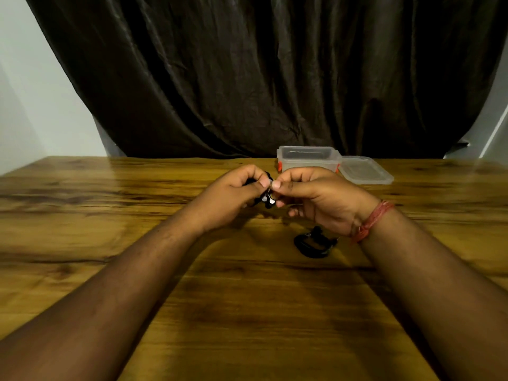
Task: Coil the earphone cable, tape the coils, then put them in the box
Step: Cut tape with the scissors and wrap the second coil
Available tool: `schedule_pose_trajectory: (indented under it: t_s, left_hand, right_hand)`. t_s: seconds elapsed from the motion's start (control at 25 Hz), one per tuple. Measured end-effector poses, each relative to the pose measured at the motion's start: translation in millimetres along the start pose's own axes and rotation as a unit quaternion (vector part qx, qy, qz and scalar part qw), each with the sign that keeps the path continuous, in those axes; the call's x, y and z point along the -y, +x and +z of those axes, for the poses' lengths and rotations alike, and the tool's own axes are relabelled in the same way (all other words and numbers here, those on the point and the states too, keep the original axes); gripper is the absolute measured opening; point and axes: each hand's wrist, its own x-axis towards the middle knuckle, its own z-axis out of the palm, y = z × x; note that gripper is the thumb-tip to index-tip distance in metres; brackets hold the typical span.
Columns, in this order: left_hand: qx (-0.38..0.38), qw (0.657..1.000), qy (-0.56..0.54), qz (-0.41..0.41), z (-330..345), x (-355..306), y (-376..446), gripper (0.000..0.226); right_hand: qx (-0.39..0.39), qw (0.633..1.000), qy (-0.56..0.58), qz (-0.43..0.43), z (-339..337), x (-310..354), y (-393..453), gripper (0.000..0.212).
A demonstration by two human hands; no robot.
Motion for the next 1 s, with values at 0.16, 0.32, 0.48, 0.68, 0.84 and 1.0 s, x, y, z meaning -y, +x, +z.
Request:
schedule_pose_trajectory:
  t_s: [0.16,0.32,0.48,0.68,0.84,1.0]
  left_hand:
    - [0.010,1.000,-0.024,-0.004,0,0,1,0.006]
    - [0.044,0.997,-0.069,-0.017,0,1,1,0.010]
    - [0.035,0.997,-0.065,-0.030,-6,4,3,0.020]
    - [0.029,0.996,-0.084,-0.024,1,0,4,0.024]
    - [-0.006,0.995,-0.094,-0.043,4,0,4,0.022]
    - [-0.018,0.997,-0.060,-0.045,8,3,4,0.017]
  right_hand:
    - [0.036,0.999,0.007,0.010,-8,4,-1,0.019]
    - [0.012,0.999,-0.045,-0.026,-16,7,-1,0.017]
    - [-0.105,0.977,-0.161,-0.096,-21,10,0,0.004]
    - [-0.205,0.934,-0.223,-0.189,6,-6,11,0.002]
    - [-0.244,0.902,-0.284,-0.215,14,-16,13,0.009]
    - [-0.280,0.849,-0.365,-0.259,16,-12,9,0.005]
